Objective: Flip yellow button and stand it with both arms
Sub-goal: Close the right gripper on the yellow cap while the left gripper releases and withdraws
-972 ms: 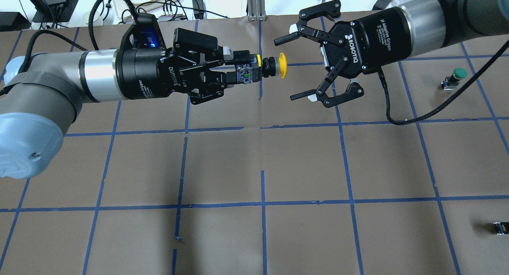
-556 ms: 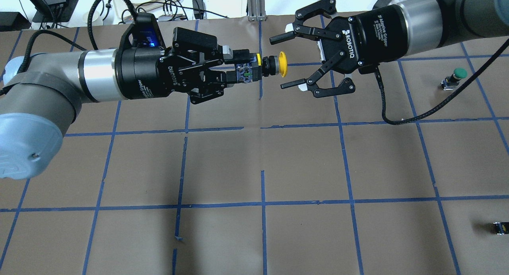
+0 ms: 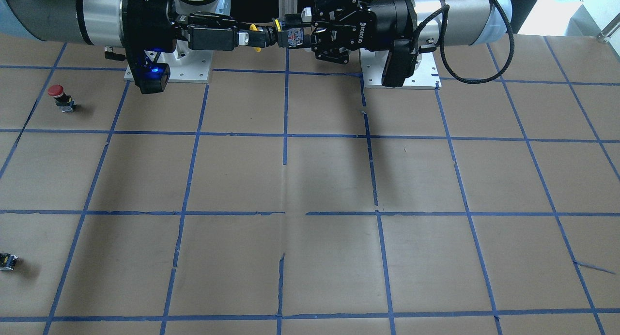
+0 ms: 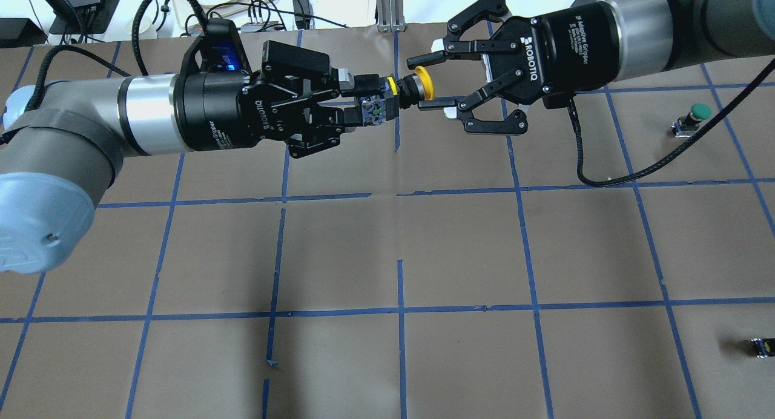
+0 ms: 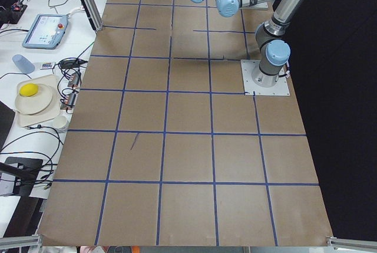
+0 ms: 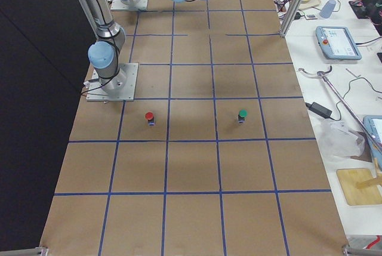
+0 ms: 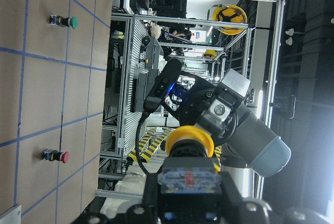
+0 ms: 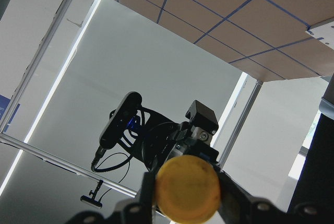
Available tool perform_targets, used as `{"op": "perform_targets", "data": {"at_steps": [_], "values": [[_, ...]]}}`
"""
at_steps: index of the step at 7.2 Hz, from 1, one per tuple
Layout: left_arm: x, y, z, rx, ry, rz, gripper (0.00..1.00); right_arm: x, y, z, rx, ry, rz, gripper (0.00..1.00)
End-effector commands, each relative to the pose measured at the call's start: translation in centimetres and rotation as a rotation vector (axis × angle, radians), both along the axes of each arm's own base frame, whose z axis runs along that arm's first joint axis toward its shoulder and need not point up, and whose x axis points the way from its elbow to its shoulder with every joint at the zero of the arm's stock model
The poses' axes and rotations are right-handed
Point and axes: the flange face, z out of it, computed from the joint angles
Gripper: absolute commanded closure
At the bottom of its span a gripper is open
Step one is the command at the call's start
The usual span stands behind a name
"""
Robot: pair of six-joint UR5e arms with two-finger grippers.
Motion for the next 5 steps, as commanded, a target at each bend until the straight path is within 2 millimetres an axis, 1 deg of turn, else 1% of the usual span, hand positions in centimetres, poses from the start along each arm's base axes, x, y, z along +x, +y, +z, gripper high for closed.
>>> {"op": "perform_targets", "data": {"at_steps": [1, 2, 3, 4, 5], "values": [[-0.05, 0.03, 0.12, -0.003, 0.000, -0.001, 0.82, 0.00, 0.04, -0.02, 0.002, 0.001, 0.002, 0.76], [-0.05, 0.00, 0.26, -0.004, 0.000, -0.001, 0.37, -0.01, -0.04, -0.01, 0.002, 0.002, 0.002, 0.76], [0.02, -0.06, 0.13, -0.001, 0.000, 0.000, 0.01, -0.01, -0.01, 0.12, -0.003, 0.002, 0.002, 0.76], [-0.03, -0.14, 0.08, 0.002, 0.000, -0.001, 0.00, -0.02, -0.07, 0.17, -0.003, 0.004, 0.004, 0.76], [0.04, -0.27, 0.47, 0.022, -0.003, 0.001, 0.00, -0.33, -0.14, 0.30, -0.009, 0.013, 0.007, 0.76]]}}
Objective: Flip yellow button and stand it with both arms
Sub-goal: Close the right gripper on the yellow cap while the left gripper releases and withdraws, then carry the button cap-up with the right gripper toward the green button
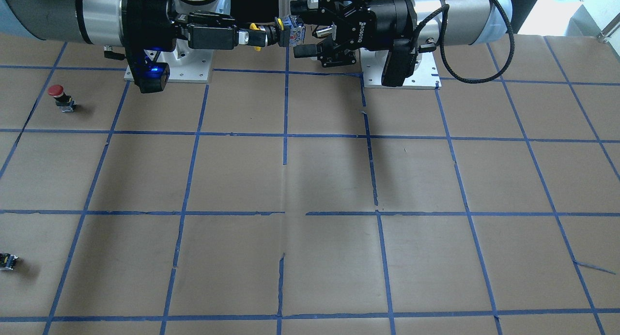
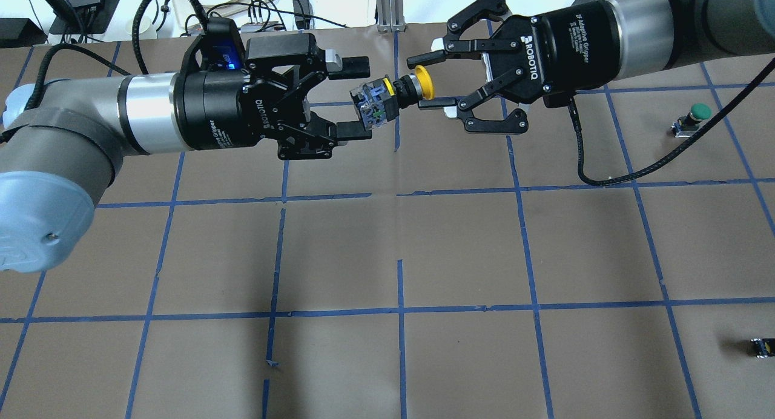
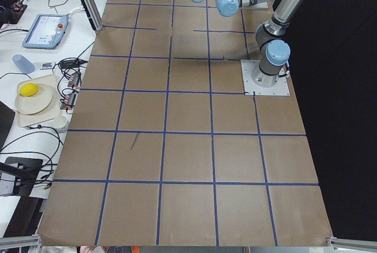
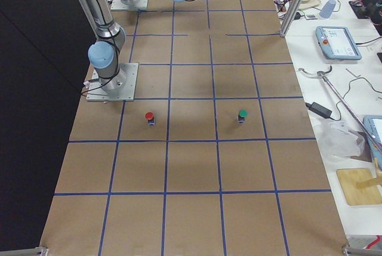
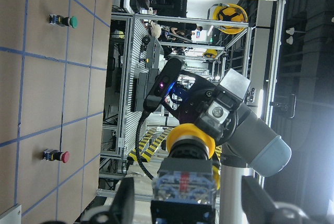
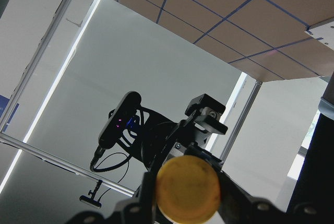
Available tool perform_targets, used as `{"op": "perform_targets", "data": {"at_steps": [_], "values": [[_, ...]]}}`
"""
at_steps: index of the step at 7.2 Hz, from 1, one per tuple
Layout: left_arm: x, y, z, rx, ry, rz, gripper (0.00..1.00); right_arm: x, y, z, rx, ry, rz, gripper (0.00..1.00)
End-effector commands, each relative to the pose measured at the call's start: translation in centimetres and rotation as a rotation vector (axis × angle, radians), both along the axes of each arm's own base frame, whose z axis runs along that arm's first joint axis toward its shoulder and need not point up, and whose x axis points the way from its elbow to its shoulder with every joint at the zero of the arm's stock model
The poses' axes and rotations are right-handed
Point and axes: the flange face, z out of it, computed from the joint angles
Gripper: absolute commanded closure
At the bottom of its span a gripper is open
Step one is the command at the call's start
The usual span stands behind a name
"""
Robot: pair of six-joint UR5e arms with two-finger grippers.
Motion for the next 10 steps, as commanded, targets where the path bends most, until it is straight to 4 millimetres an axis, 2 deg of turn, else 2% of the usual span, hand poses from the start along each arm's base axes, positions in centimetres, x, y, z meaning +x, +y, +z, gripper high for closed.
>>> {"op": "perform_targets", "data": {"at_steps": [1, 2, 3, 4, 5, 6, 7, 8, 10], "values": [[0.3, -0.2, 0.5, 0.018, -0.011, 0.006, 0.00, -2.0, -0.2, 0.3, -0.029, 0.062, 0.026, 0.76], [0.7, -0.4, 0.4, 0.015, -0.026, 0.010, 0.00, -5.4, 0.4, 1.2, -0.074, 0.190, 0.076, 0.78], [1.5, -0.6, -0.2, -0.035, -0.158, -0.011, 0.00, -9.1, 0.4, 1.1, -0.096, 0.298, 0.085, 0.81], [1.9, -0.8, -0.8, -0.077, -0.290, -0.035, 0.00, -12.6, 0.6, -0.1, -0.085, 0.497, 0.171, 0.82], [2.8, -1.8, -0.3, -0.097, -0.446, -0.061, 0.00, -15.8, -0.1, -1.2, -0.144, 0.714, 0.240, 0.83], [4.0, -3.7, 1.0, -0.121, -0.625, -0.085, 0.00, -18.2, -1.3, -3.8, -0.155, 0.855, 0.319, 0.91], [5.1, -4.8, 1.6, -0.130, -0.800, -0.114, 0.00, -19.9, -2.3, -5.5, -0.204, 0.884, 0.360, 0.95], [6.2, -5.5, 1.1, -0.116, -0.964, -0.146, 0.00, -22.5, -2.0, -6.8, -0.169, 0.946, 0.431, 0.95], [7.8, -5.5, 0.5, -0.115, -1.231, -0.199, 0.00, -26.8, -4.6, -7.5, -0.221, 1.236, 0.441, 0.92]]}}
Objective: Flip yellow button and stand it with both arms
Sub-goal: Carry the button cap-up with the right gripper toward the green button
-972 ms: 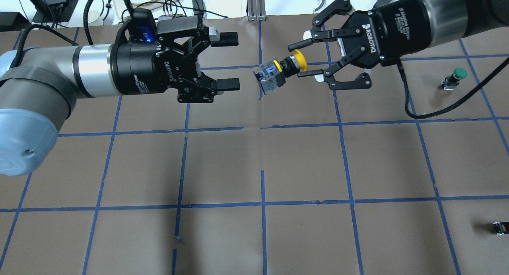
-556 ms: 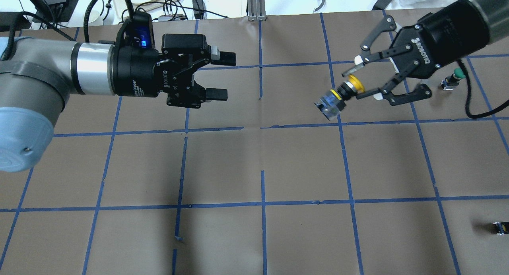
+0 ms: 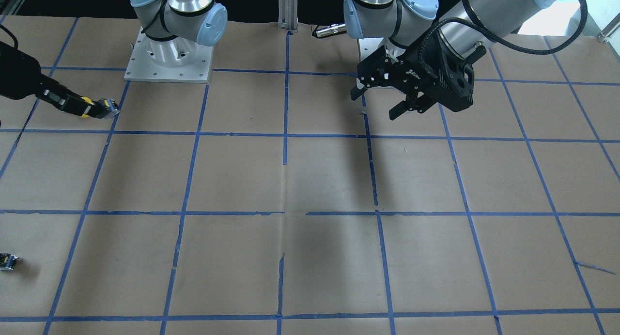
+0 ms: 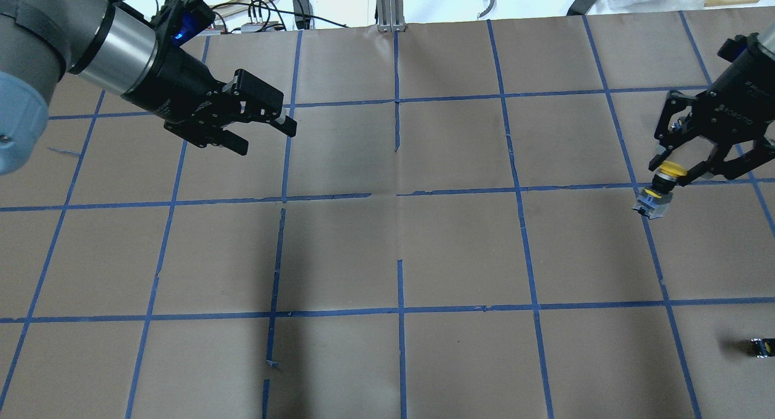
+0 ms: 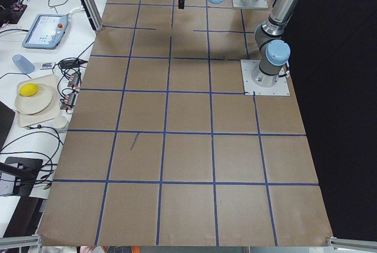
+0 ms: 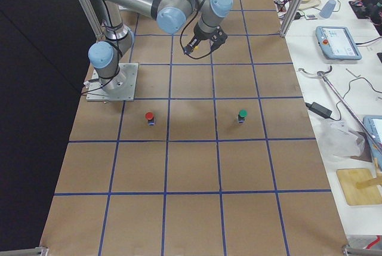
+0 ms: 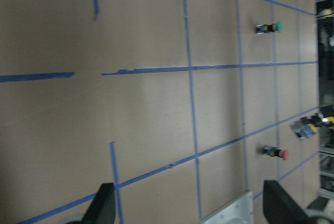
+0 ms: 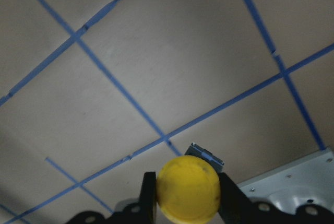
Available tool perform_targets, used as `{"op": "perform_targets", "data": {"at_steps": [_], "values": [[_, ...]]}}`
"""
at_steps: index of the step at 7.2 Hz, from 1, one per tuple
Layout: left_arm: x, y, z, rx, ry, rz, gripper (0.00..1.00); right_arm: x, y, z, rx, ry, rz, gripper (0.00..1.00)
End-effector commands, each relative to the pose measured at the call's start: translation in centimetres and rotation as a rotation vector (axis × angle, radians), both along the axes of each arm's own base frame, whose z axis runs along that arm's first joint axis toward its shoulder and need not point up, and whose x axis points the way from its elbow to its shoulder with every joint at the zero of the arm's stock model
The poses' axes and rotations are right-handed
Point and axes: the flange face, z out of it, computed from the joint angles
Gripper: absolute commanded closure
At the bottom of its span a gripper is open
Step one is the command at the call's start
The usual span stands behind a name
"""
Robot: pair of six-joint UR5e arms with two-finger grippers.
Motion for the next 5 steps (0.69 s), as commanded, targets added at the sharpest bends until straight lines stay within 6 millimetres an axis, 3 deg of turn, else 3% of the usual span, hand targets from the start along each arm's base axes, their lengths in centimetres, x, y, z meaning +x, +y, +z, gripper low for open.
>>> {"op": "perform_targets", "data": {"at_steps": [1, 3, 5], "values": [[1.2, -0.5, -0.1, -0.028, -0.262, -0.034, 0.00, -4.9, -3.2, -2.3, -0.072, 0.262, 0.009, 0.92], [0.3, -0.3, -0.9, -0.020, -0.451, -0.095, 0.00, -7.4, -3.7, -3.2, -0.070, 0.404, -0.327, 0.92], [0.2, -0.4, -0.5, -0.030, -0.457, -0.039, 0.00, -9.1, -2.4, -5.0, -0.050, 0.408, -0.377, 0.94]]}}
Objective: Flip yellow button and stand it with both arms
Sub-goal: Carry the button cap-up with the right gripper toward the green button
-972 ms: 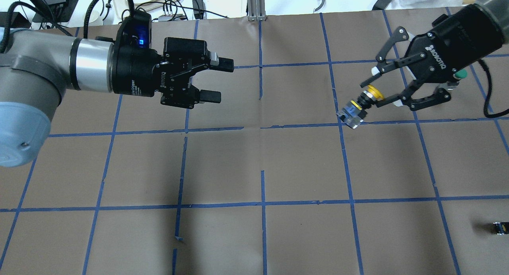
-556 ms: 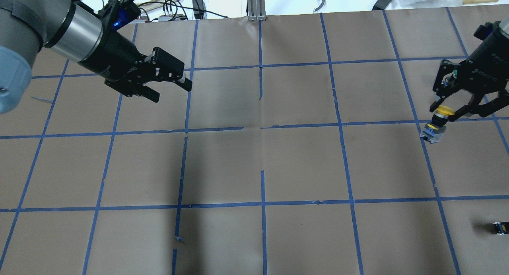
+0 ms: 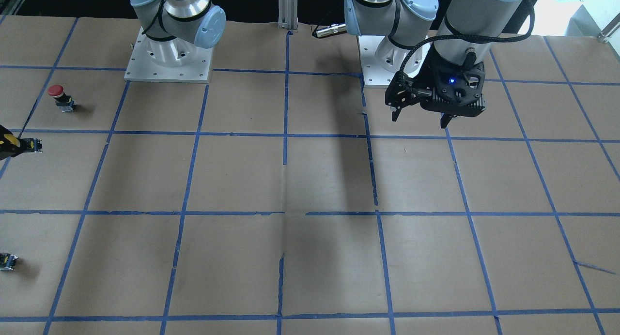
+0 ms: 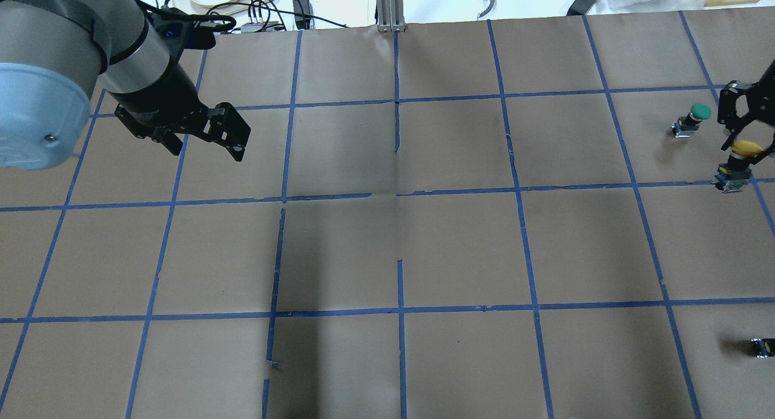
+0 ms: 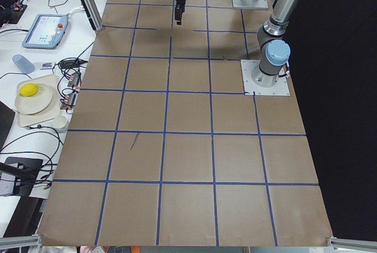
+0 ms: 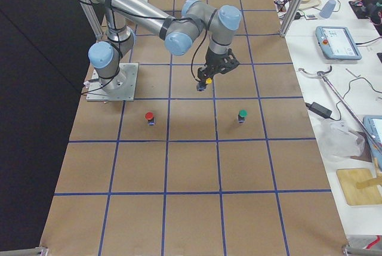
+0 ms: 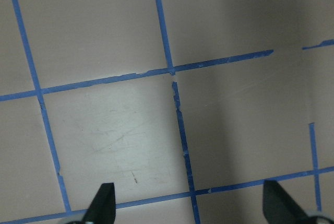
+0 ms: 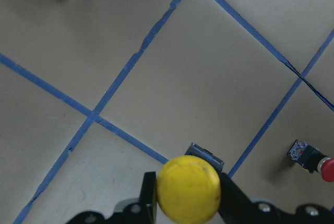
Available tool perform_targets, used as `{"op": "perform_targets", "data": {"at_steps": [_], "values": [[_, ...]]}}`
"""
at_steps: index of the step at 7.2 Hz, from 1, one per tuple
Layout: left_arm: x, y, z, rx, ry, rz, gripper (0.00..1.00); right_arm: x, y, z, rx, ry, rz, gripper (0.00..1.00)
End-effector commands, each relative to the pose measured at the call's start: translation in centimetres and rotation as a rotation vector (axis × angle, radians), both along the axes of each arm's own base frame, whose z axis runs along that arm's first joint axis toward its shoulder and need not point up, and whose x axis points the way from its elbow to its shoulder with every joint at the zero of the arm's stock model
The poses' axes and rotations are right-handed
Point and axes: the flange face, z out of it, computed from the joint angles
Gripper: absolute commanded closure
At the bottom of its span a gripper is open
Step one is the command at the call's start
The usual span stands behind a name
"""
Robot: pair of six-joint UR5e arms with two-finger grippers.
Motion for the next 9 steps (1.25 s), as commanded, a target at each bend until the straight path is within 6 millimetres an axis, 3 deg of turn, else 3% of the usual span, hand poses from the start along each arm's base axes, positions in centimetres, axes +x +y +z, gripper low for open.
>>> {"op": "perform_targets", "data": {"at_steps": [1, 3, 6, 7, 9], "values": [[-0.2, 0.2, -0.1, 0.004, -0.015, 0.081, 0.00, -2.2, 1.7, -2.9, -0.032, 0.018, -0.096, 0.96], [-0.3, 0.5, -0.3, 0.011, -0.014, 0.109, 0.00, -2.5, 2.3, -3.6, -0.228, 0.015, -0.156, 0.99], [-0.9, 1.3, 2.3, -0.027, 0.001, 0.106, 0.00, -6.4, 5.6, -7.2, -0.240, 0.014, -0.257, 0.99], [-1.0, 0.9, 2.6, -0.022, 0.005, 0.104, 0.00, -6.0, 6.5, -8.9, -0.259, 0.026, -0.266, 0.98], [-0.4, 0.4, 2.0, -0.019, 0.008, 0.110, 0.00, -5.9, 7.4, -10.2, -0.316, 0.055, -0.325, 0.97]]}}
